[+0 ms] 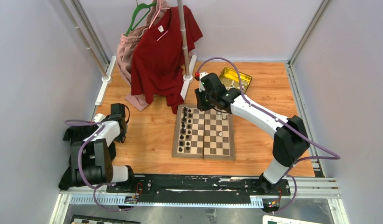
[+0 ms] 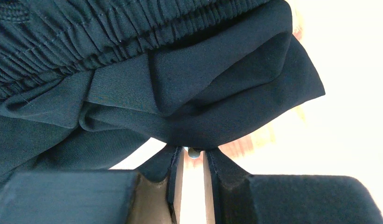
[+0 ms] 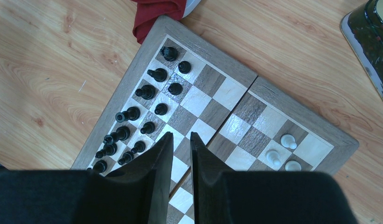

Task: Set up the chess pieces on the board
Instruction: Pick up the chess piece at the center of the board.

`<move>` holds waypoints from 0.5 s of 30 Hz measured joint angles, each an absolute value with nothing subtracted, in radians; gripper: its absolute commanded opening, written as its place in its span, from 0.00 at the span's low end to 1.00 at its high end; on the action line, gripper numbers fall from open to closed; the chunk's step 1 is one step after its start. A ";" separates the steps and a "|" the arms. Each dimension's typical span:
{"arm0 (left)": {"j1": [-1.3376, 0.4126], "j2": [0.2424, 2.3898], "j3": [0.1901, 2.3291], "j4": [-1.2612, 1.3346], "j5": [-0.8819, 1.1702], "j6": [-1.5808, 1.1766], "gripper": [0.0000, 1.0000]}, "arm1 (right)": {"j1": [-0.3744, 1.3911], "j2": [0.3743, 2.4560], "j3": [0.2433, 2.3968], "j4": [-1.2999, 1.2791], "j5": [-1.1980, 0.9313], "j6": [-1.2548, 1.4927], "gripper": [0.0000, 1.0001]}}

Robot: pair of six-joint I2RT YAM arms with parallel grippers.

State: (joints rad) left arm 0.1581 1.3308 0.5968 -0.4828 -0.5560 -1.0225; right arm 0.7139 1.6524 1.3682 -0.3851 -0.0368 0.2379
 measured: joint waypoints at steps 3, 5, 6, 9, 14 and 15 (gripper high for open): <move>0.159 1.331 0.597 -0.483 -0.554 -1.022 0.07 | 0.714 1.652 1.368 -0.385 -0.037 0.238 0.24; 0.160 1.331 0.597 -0.483 -0.553 -1.022 0.00 | 0.714 1.652 1.368 -0.385 -0.037 0.238 0.24; 0.160 1.330 0.597 -0.483 -0.552 -1.022 0.00 | 0.714 1.652 1.368 -0.385 -0.037 0.238 0.24; 0.161 1.328 0.597 -0.484 -0.549 -1.022 0.00 | 0.714 1.652 1.367 -0.385 -0.037 0.238 0.24; 0.162 1.309 0.596 -0.502 -0.524 -1.021 0.00 | 0.714 1.652 1.365 -0.385 -0.037 0.238 0.24; 0.162 1.301 0.596 -0.506 -0.518 -1.021 0.00 | 0.713 1.652 1.365 -0.385 -0.038 0.238 0.24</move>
